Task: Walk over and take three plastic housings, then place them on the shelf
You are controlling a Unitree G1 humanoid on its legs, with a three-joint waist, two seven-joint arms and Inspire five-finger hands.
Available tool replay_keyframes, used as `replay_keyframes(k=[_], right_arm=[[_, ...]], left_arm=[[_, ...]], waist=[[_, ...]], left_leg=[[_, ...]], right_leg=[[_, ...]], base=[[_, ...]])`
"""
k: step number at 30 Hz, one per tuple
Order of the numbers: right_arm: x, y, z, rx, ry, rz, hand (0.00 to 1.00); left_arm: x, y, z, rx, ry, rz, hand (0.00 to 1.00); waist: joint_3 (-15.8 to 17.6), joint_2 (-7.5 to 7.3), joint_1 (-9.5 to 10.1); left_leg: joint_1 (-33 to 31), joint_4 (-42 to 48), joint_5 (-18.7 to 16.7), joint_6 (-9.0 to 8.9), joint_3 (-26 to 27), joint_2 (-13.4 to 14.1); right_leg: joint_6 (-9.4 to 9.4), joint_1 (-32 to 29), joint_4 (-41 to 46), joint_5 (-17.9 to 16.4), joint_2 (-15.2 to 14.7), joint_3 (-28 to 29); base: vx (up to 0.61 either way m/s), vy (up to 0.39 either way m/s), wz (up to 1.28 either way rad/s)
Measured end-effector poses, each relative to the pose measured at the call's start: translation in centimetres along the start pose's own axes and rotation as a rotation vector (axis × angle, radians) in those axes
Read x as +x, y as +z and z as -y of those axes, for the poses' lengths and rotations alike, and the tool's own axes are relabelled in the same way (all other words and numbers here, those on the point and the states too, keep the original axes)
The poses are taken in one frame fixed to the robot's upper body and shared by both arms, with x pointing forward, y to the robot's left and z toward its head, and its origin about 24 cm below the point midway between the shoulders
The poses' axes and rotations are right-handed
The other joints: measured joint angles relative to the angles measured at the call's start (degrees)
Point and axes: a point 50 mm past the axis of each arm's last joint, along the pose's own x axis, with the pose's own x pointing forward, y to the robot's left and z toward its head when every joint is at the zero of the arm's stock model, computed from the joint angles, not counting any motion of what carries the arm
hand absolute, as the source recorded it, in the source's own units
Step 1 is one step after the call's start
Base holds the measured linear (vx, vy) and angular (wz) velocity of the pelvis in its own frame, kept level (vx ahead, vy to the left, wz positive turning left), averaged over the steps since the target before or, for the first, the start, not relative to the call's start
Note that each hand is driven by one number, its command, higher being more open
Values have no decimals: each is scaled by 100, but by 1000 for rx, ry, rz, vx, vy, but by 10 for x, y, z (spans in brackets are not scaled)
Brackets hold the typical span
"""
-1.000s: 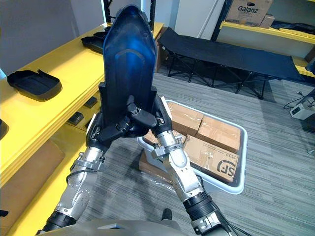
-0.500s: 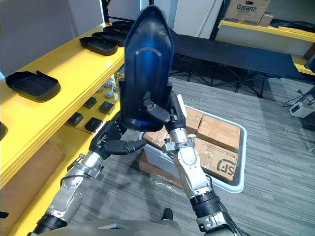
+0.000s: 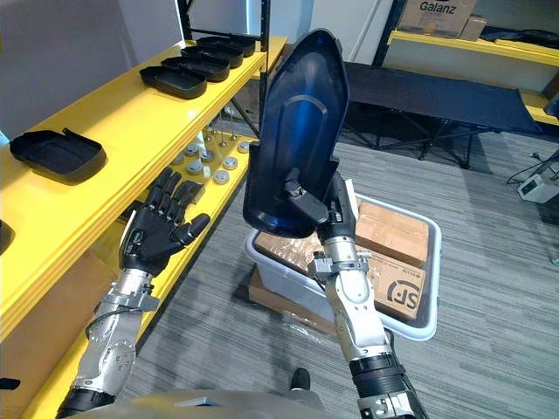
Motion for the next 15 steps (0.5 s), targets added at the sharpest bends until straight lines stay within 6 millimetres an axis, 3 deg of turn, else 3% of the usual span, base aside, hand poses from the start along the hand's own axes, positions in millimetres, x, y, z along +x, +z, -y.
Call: replay_keyframes(k=[4,10,15], right_arm=[[-3,-3,-4,2,53,-14,0],[-10,-10,-15,16,127,-49,0],[-10,-11,-19,18,157,-54,0]], left_arm=[[3,4,10,-127,-135,21,100],[7,1,28,-165,-365,-47,100],[12,5,27,-129,-398,-60,100]], waist=[[63,67,-1],[78,90,-67],[79,90,-138]], left_leg=[[44,-10,-4,-3,31,0],[58,-15,-3,-2,45,0],[61,-23,-3,-2,49,0]], right_leg=[[1,19,0,-1,0,25],[1,16,0,-1,0,33],[1,15,0,-1,0,35]], base=[[0,0,-3],[0,0,0],[0,0,0]])
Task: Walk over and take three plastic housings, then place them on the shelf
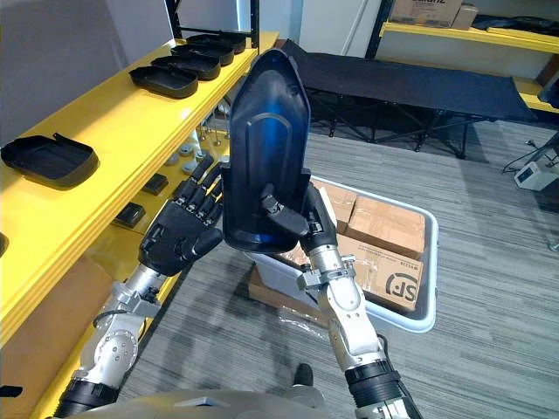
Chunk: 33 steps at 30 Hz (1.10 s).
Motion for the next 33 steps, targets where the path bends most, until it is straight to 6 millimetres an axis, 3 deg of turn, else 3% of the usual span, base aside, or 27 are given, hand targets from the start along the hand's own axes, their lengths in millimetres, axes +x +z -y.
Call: replay_keyframes(k=[8,17,26,33], right_arm=[[0,-2,-7,-2,57,-13,0],[-5,-15,-39,-27,272,-89,0],[-5,-18,-44,-45,271,-95,0],[-8,-25,-46,-65,253,-126,0]], left_arm=[[0,2,-4,37,31,-25,100],[6,10,-14,58,243,52,100],[5,10,-16,56,282,64,100],[5,0,-18,82,255,-49,100]], waist=[[2,2,0],[21,-30,13],[65,-99,26],[64,-100,18]], left_leg=[[12,-32,5,4,7,-1],[27,-86,54,5,-20,-6],[10,-90,76,1,-69,-7],[11,-88,76,0,-67,-7]], right_leg=[[0,-4,0,0,0,4],[-1,7,0,2,1,-26],[-2,17,0,1,1,-74],[-3,16,0,1,1,-74]], base=[[0,0,0],[0,0,1],[0,0,2],[0,0,0]])
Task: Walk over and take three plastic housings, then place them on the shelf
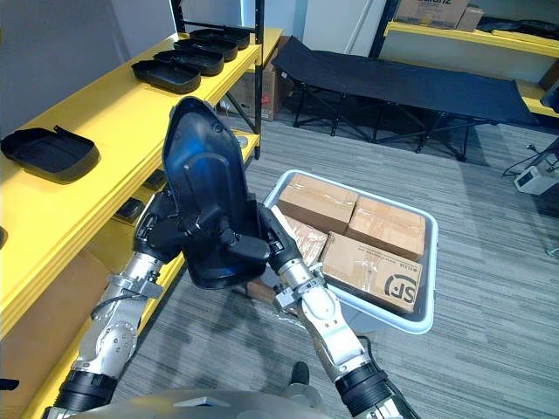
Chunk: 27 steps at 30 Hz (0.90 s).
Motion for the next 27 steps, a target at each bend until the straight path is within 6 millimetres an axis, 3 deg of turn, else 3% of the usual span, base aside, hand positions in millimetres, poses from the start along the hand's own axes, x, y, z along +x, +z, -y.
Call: replay_keyframes(k=[12,13,21,27], right_arm=[[8,9,5,-94,-20,34,0],[8,9,5,-94,-20,35,0],[10,11,5,-98,-17,43,0],[12,12,-3,-137,-8,54,0]], left_arm=[[-3,-8,-2,7,-40,-88,100],[-3,-9,-2,7,-39,-90,0],[-4,-11,-4,-2,-25,-91,0],[-4,-17,-7,-36,98,-50,0]], waist=[[-4,-5,-6],[-4,-6,-5],[-6,-5,4],[-12,-3,1]], left_leg=[[0,5,0,0,3,0],[0,5,0,0,3,0],[-2,6,0,0,-3,0],[-2,9,1,2,-13,0]], right_leg=[[-2,-2,0,3,1,3],[-1,-1,0,3,1,3],[1,4,0,5,1,2],[2,12,0,6,1,-4]], base=[[0,0,0],[0,0,0],[0,0,0],[0,0,0]])
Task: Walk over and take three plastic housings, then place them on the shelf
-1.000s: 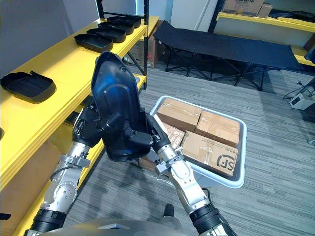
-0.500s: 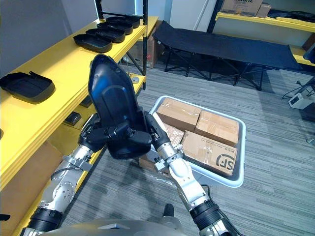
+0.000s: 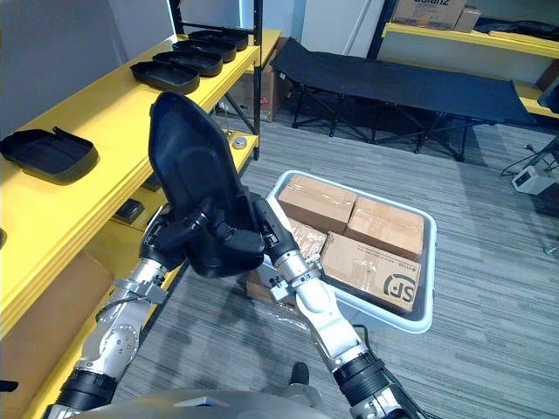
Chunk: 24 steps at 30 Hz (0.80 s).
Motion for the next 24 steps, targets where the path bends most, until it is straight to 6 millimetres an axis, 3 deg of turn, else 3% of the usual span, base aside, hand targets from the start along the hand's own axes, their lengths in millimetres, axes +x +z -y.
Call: replay_keyframes(k=[7,8,16,20,24], right_arm=[[7,5,-6,12,-10,29,0],[7,6,-7,16,-12,32,100],[3,3,-16,71,-25,32,100],[-2,-2,-13,68,-64,6,100],[-10,-6,5,64,-193,-23,100]], left_arm=[[1,3,3,8,51,86,0],[1,4,4,9,59,97,0],[3,13,5,-62,248,228,0],[0,31,3,44,360,321,0],[-7,48,-7,239,545,402,0]], waist=[[-2,-3,4],[-2,-3,4],[-11,-19,39],[-12,-24,87],[-11,-37,129]], left_leg=[[-1,4,0,0,-40,-1],[-2,4,1,-1,-45,-1],[-2,5,0,-3,-102,1],[1,8,0,-4,-101,1],[8,8,0,-6,-92,2]], right_leg=[[-1,24,0,-1,0,-26],[-2,26,0,-2,0,-29],[-14,73,0,-16,0,-89],[-14,74,0,-16,0,-89],[-14,74,0,-16,1,-80]], base=[[0,0,1],[0,0,4],[0,0,3],[0,0,0],[0,0,0]])
